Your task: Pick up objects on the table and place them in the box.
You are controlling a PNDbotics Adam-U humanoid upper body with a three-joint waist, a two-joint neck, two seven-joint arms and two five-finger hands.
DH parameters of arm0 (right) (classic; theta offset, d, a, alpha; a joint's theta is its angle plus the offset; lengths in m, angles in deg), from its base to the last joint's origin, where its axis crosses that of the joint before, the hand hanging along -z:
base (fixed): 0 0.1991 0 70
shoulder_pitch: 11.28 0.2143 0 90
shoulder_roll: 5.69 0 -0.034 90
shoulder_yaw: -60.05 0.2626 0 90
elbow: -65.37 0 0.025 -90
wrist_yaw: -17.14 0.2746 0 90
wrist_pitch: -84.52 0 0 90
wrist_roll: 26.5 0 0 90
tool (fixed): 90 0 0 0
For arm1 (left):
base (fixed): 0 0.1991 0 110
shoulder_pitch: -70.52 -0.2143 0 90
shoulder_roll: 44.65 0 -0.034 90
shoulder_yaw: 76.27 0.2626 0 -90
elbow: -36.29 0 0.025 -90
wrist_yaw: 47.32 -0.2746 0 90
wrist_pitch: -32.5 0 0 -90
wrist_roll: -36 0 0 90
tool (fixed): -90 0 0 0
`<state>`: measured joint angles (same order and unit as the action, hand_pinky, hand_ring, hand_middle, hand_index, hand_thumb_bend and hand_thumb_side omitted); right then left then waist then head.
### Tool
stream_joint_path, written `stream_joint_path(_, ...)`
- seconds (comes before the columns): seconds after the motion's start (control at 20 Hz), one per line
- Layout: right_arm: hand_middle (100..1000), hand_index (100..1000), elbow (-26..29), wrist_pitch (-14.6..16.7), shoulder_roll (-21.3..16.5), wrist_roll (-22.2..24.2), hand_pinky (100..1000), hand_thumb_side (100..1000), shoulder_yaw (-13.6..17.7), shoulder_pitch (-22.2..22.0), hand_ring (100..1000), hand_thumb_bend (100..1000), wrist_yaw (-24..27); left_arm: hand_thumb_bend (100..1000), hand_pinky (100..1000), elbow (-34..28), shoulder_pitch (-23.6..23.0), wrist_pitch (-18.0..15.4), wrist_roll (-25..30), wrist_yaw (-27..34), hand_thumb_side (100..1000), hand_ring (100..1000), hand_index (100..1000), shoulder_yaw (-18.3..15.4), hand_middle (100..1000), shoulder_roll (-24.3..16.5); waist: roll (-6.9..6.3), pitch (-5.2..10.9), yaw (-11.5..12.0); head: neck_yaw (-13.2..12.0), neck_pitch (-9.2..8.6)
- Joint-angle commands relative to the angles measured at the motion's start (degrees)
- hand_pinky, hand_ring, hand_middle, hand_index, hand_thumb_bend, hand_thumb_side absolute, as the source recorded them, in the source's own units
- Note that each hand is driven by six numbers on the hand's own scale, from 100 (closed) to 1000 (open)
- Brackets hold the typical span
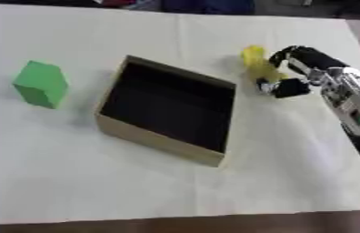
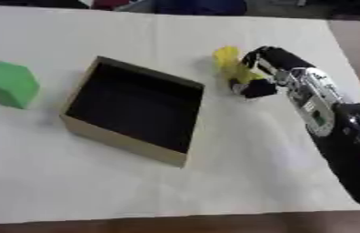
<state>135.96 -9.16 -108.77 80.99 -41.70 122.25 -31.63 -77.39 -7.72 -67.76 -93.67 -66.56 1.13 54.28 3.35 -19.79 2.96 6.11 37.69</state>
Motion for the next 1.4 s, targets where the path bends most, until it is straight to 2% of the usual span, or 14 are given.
stream_joint_path(0.05, 641, 757, 0.5, 0.3, -0.8, -2.3, 886, 532, -0.3, 1.3, 886, 350, -2.7, 332, 440, -0.9, 0.6, 0.0, 0.2, -0.5, 1000, 507, 702, 0.0, 515, -0.6, -0.12, 0.99, 0.1, -0.1, -0.64)
stream_joint_path(0.2, 592, 721, -1.2, 0.4, -0.2, -3.2, 875, 520, -0.5, 1.7, 874, 376, -4.5, 332, 440, -0.9, 0.6, 0.0, 0.3, -0.5, 1000, 507, 702, 0.0, 515, -0.6, -0.09, 1.07, 0.2, 0.0, -0.7)
stream_joint_path(0.25, 582, 712, -1.6, 0.5, 0.0, -3.6, 868, 519, -0.6, 1.9, 869, 412, -5.0, 332, 440, -0.9, 0.6, 0.0, 0.3, -0.5, 1000, 507, 702, 0.0, 515, -0.6, -0.09, 1.09, 0.2, 0.0, -0.75)
stream_joint_path(0.5, 530, 672, -3.1, 0.9, 1.0, -4.9, 833, 499, -1.0, 2.4, 836, 345, -6.4, 331, 439, -0.9, 0.6, 0.0, 0.6, -0.6, 1000, 507, 702, 0.1, 516, -0.6, -0.07, 1.16, 0.3, 0.1, -0.89)
stream_joint_path(0.65, 495, 645, -2.9, 0.5, 1.2, -6.2, 797, 442, -0.9, 2.6, 807, 260, -6.0, 330, 438, -0.9, 0.6, 0.0, 0.7, -0.6, 1000, 506, 702, 0.1, 516, -0.5, -0.01, 1.1, 0.4, 0.1, -0.9)
stream_joint_path(0.85, 489, 643, -2.0, 0.2, 1.1, -7.3, 788, 390, -1.2, 2.6, 798, 234, -5.0, 328, 438, -0.9, 0.7, -0.1, 1.2, -0.7, 1000, 506, 702, 0.2, 516, -0.5, 0.06, 1.01, 0.5, 0.1, -0.87)
stream_joint_path(0.9, 486, 644, -1.8, 0.1, 1.1, -7.3, 787, 356, -1.2, 2.5, 796, 183, -4.6, 327, 437, -0.9, 0.7, -0.1, 1.3, -0.7, 1000, 506, 701, 0.2, 516, -0.5, 0.07, 1.0, 0.5, 0.1, -0.88)
stream_joint_path(0.95, 485, 643, -1.5, -0.1, 1.1, -7.4, 787, 348, -1.2, 2.4, 795, 173, -4.2, 327, 437, -0.9, 0.7, -0.1, 1.3, -0.7, 1000, 506, 701, 0.2, 516, -0.5, 0.07, 0.99, 0.5, 0.1, -0.89)
stream_joint_path(1.0, 484, 646, -1.3, -0.2, 1.1, -7.4, 787, 309, -1.2, 2.4, 795, 114, -3.7, 326, 437, -0.9, 0.7, -0.2, 1.4, -0.7, 1000, 506, 700, 0.1, 516, -0.5, 0.09, 1.0, 0.6, 0.1, -0.91)
stream_joint_path(1.05, 484, 647, -1.0, -0.5, 1.0, -7.4, 788, 294, -1.1, 2.4, 795, 102, -3.1, 326, 436, -0.9, 0.7, -0.2, 1.5, -0.7, 1000, 506, 700, 0.1, 515, -0.5, 0.11, 1.01, 0.6, 0.1, -0.93)
stream_joint_path(1.25, 480, 652, 0.7, -1.3, 0.8, -7.7, 791, 117, -1.1, 2.3, 794, 100, -1.2, 326, 436, -0.9, 0.7, -0.2, 1.8, -0.7, 1000, 506, 698, 0.1, 514, -0.5, 0.2, 1.06, 0.7, 0.2, -1.02)
stream_joint_path(1.4, 484, 659, 1.6, -2.0, 0.7, -7.9, 796, 100, -1.0, 2.3, 796, 100, -0.1, 325, 435, -0.9, 0.8, -0.2, 1.9, -0.7, 1000, 505, 697, 0.1, 513, -0.5, 0.24, 1.14, 0.7, 0.2, -1.04)
